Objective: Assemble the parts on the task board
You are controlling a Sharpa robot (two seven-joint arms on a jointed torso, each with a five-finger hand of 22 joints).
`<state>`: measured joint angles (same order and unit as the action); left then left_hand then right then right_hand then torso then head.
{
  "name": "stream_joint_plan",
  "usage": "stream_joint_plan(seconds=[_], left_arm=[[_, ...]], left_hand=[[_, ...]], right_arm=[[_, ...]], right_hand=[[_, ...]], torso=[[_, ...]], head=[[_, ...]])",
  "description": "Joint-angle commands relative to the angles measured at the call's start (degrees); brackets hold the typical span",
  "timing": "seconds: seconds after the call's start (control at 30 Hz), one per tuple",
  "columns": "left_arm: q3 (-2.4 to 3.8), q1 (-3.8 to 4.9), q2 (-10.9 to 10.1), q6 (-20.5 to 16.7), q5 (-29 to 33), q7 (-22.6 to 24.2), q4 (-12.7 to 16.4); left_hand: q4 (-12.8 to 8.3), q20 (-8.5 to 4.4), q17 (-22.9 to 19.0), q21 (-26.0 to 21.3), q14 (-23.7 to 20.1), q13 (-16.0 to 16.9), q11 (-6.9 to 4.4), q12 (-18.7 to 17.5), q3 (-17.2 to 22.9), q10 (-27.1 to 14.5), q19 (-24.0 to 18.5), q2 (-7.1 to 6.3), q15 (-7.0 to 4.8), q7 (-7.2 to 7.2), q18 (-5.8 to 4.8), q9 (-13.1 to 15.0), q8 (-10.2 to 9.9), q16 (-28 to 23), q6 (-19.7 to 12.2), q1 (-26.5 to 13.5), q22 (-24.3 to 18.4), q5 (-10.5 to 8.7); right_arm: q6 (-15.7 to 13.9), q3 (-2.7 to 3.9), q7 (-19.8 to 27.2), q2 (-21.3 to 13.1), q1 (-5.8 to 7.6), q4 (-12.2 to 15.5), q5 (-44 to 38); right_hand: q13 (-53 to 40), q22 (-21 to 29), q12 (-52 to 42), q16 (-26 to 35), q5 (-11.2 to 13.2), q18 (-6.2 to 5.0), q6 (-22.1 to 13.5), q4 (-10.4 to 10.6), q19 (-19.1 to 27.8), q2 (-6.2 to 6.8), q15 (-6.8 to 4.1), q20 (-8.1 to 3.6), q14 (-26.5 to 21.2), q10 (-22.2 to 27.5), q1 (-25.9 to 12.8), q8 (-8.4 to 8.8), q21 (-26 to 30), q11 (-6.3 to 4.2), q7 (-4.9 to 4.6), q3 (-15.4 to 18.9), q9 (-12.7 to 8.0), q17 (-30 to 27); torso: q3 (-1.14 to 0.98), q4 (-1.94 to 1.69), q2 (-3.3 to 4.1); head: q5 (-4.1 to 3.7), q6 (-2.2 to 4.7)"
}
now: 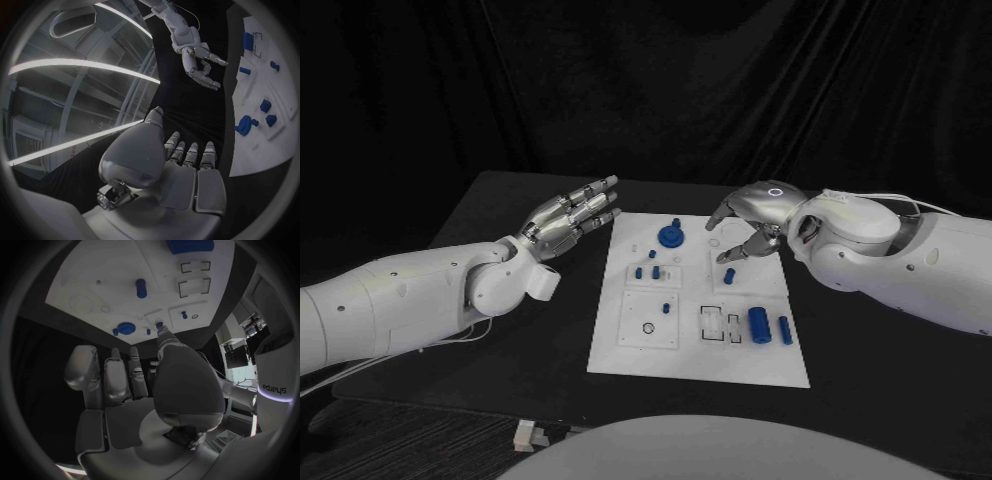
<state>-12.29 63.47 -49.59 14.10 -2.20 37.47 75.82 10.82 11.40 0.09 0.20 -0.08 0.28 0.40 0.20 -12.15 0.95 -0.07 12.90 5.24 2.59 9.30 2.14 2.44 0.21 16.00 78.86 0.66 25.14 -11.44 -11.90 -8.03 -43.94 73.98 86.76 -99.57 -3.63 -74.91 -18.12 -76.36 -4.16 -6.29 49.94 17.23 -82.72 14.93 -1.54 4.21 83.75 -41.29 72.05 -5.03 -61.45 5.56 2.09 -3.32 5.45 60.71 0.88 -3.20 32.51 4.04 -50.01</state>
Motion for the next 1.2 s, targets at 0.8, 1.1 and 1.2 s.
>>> stream_joint_plan(seconds=[0.8,1.1,1.2], left_arm=[[0.06,-0.1,0.07,0.31,0.33,0.9,0.18],[0.06,-0.12,0.15,0.53,0.32,0.75,0.11],[0.06,-0.14,0.21,0.65,0.32,0.66,0.05]], left_hand=[[-0.44,0.41,-0.09,-0.06,0.08,0.07,0.27,0.19,-0.38,-0.01,0.18,0.51,0.11,-1.2,0.91,-0.22,0.08,-0.21,-2.03,0.47,-0.05,0.88],[-0.5,0.41,-0.09,-0.06,0.08,0.07,0.19,0.19,-0.37,-0.01,0.18,0.54,0.11,-1.02,0.91,-0.17,0.21,-0.21,-1.86,0.54,-0.05,1.04],[-0.5,0.41,-0.09,-0.06,0.08,0.07,0.19,0.19,-0.37,-0.01,0.18,0.54,0.11,-1.02,0.91,-0.17,0.21,-0.21,-1.86,0.54,-0.05,1.04]], right_arm=[[2.58,0.0,5.02,2.55,-6.09,-5.94,0.87],[1.05,0.0,6.37,2.68,-6.84,-6.38,0.87],[0.44,0.0,6.66,2.6,-6.92,-6.33,0.87]], right_hand=[[-0.13,-7.94,2.82,-0.18,-8.28,0.98,5.12,-3.54,-0.8,-6.75,0.25,0.4,1.57,-13.83,9.03,-0.13,-0.37,-0.78,-6.65,-5.58,-0.97,1.09],[-0.08,-8.04,4.39,-0.05,-11.06,1.02,10.99,-6.75,-0.76,-7.91,-0.04,0.13,1.49,-18.81,12.38,-2.42,-0.33,-1.57,-7.67,-8.92,0.55,0.93],[-0.05,-8.08,4.78,0.02,-12.02,1.03,12.03,-7.42,-0.76,-7.87,-0.13,0.04,1.46,-20.66,13.32,-2.84,-0.39,-1.93,-7.82,-10.35,1.02,0.84]], torso=[[-0.02,-0.03,0.04],[-0.01,-0.01,0.08],[-0.01,-0.04,0.07]], head=[[0.05,0.01],[0.06,0.01],[0.02,0.01]])
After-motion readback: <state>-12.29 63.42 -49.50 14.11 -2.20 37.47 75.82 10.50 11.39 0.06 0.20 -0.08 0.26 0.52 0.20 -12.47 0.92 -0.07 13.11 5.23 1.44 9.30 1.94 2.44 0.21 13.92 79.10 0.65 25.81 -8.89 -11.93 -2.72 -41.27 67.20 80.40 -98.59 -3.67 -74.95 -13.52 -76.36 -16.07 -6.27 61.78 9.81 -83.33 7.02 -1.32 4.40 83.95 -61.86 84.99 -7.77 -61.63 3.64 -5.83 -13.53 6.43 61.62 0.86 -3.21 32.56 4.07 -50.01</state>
